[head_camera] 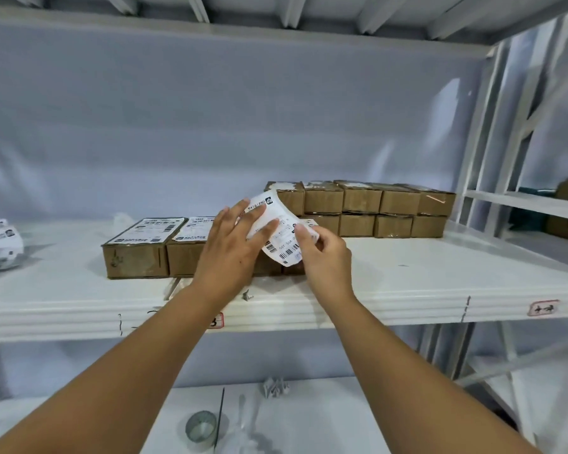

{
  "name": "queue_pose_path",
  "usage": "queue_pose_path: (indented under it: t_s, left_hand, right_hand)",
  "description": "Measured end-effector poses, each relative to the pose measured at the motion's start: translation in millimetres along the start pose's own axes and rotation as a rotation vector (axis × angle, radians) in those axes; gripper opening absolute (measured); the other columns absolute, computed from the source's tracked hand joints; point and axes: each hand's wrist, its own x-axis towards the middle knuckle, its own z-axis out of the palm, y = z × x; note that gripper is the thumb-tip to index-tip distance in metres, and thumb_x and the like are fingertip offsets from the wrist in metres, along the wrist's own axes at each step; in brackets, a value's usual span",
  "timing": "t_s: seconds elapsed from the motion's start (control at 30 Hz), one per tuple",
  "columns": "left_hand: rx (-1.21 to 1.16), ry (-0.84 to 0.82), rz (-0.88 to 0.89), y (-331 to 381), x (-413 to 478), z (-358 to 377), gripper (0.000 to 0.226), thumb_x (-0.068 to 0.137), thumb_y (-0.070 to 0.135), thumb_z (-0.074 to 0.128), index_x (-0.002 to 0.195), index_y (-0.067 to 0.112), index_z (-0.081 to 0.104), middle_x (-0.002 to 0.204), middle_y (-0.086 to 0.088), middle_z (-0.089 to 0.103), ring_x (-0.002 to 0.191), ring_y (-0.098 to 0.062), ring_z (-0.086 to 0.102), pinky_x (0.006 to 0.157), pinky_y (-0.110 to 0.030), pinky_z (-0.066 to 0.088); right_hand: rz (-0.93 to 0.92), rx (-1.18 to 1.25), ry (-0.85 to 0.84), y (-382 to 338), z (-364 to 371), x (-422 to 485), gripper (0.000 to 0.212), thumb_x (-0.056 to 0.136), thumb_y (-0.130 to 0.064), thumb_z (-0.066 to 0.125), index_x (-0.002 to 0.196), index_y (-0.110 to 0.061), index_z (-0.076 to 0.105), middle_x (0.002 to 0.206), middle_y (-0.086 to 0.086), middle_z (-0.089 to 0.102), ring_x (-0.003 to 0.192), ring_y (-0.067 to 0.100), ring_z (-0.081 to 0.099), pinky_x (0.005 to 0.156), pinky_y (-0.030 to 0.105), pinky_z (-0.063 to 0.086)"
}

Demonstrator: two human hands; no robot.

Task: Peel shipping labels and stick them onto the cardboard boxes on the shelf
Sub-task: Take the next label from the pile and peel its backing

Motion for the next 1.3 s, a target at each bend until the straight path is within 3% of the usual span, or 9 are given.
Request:
queue_pose_path:
  t_s: [0.1, 0.23, 0.33, 0.47, 0.67, 0.83, 1.0, 1.13, 1.3]
  left_hand:
    - [-0.111, 0.001, -0.093, 4, 0, -4, 0.076, 0.07, -0.012, 0.063, 0.135, 0.021, 0.039, 0.142, -0.02, 0.037, 0.131, -0.034, 0.021, 0.102, -0.055, 0.031]
    - [-0.31, 0.209, -0.213, 16, -3, -16, 0.041, 0.079, 0.007, 0.032, 0.117, 0.014, 0.046, 0.122, -0.008, 0.036, 0.11, -0.026, 0.041, 0.092, -0.03, 0.038]
    - [-0.698, 0.144, -0.541, 31, 2, -31, 0.005, 0.09, 0.015, 0.049, 0.086, 0.016, 0.053, 0.085, 0.002, 0.054, 0.073, -0.006, 0.051, 0.067, -0.017, 0.038]
    - [-1.211, -0.065, -0.981, 36, 8, -33, 0.022, 0.09, 0.025, 0.061, 0.074, 0.01, 0.058, 0.063, -0.001, 0.062, 0.044, -0.004, 0.048, 0.045, -0.017, 0.039]
    - [-1.271, -0.287, -0.966, 35, 3, -28, 0.007, 0.088, 0.011, 0.063, 0.085, 0.007, 0.068, 0.074, -0.003, 0.071, 0.038, -0.004, 0.042, 0.035, -0.013, 0.029]
    - [-1.314, -0.26, -1.002, 33, 3, -31, 0.016, 0.09, 0.006, 0.058, 0.076, 0.011, 0.064, 0.067, -0.001, 0.069, 0.04, -0.005, 0.037, 0.036, -0.012, 0.029]
    - [-1.33, -0.18, -1.078, 28, 1, -31, 0.023, 0.091, 0.003, 0.052, 0.07, 0.01, 0.059, 0.059, -0.002, 0.059, 0.038, -0.005, 0.035, 0.035, -0.013, 0.027]
    - [-1.31, -0.135, -1.099, 29, 0, -29, 0.025, 0.095, 0.013, 0.051, 0.072, 0.012, 0.06, 0.062, -0.004, 0.058, 0.045, -0.009, 0.035, 0.037, -0.014, 0.029]
    - [-1.207, -0.121, -1.055, 28, -2, -27, 0.031, 0.094, 0.02, 0.055, 0.064, 0.012, 0.058, 0.056, -0.001, 0.051, 0.047, -0.01, 0.037, 0.047, -0.022, 0.032]
  right_hand:
    - [0.066, 0.014, 0.021, 2, -2, 5, 0.019, 0.092, -0.018, 0.052, 0.081, -0.017, 0.067, 0.083, 0.003, 0.07, 0.077, 0.021, 0.066, 0.066, 0.032, 0.052]
    - [0.115, 0.132, 0.061, 1, -7, 6, 0.021, 0.093, -0.014, 0.053, 0.078, -0.026, 0.062, 0.079, -0.005, 0.069, 0.063, 0.013, 0.062, 0.056, 0.028, 0.05]
    - [0.125, 0.174, 0.059, 0, -9, 6, 0.017, 0.092, -0.014, 0.056, 0.081, -0.026, 0.058, 0.084, -0.004, 0.071, 0.051, 0.008, 0.058, 0.053, 0.025, 0.045]
    - [0.145, 0.25, -0.007, -5, -10, 4, 0.016, 0.091, -0.007, 0.056, 0.087, -0.022, 0.053, 0.086, -0.004, 0.07, 0.051, 0.011, 0.063, 0.053, 0.025, 0.051]
    - [0.162, 0.314, -0.108, -7, -10, 3, 0.019, 0.09, -0.002, 0.057, 0.093, -0.021, 0.055, 0.092, 0.003, 0.071, 0.058, 0.015, 0.067, 0.055, 0.024, 0.054]
    - [0.158, 0.284, -0.148, -7, -9, 2, 0.019, 0.092, -0.005, 0.055, 0.093, -0.024, 0.06, 0.09, -0.002, 0.072, 0.064, 0.015, 0.068, 0.058, 0.024, 0.055]
    - [0.191, 0.246, -0.056, -4, -9, 4, 0.019, 0.095, -0.011, 0.051, 0.084, -0.013, 0.066, 0.092, 0.001, 0.073, 0.087, 0.02, 0.07, 0.081, 0.039, 0.057]
    - [0.195, 0.264, -0.071, -5, -10, 4, 0.02, 0.097, -0.01, 0.05, 0.085, -0.008, 0.066, 0.092, 0.006, 0.073, 0.082, 0.018, 0.071, 0.071, 0.029, 0.058]
    - [0.224, 0.417, -0.026, -11, -12, 3, 0.024, 0.098, -0.015, 0.048, 0.08, -0.015, 0.064, 0.075, -0.002, 0.069, 0.062, 0.008, 0.065, 0.054, 0.018, 0.053]
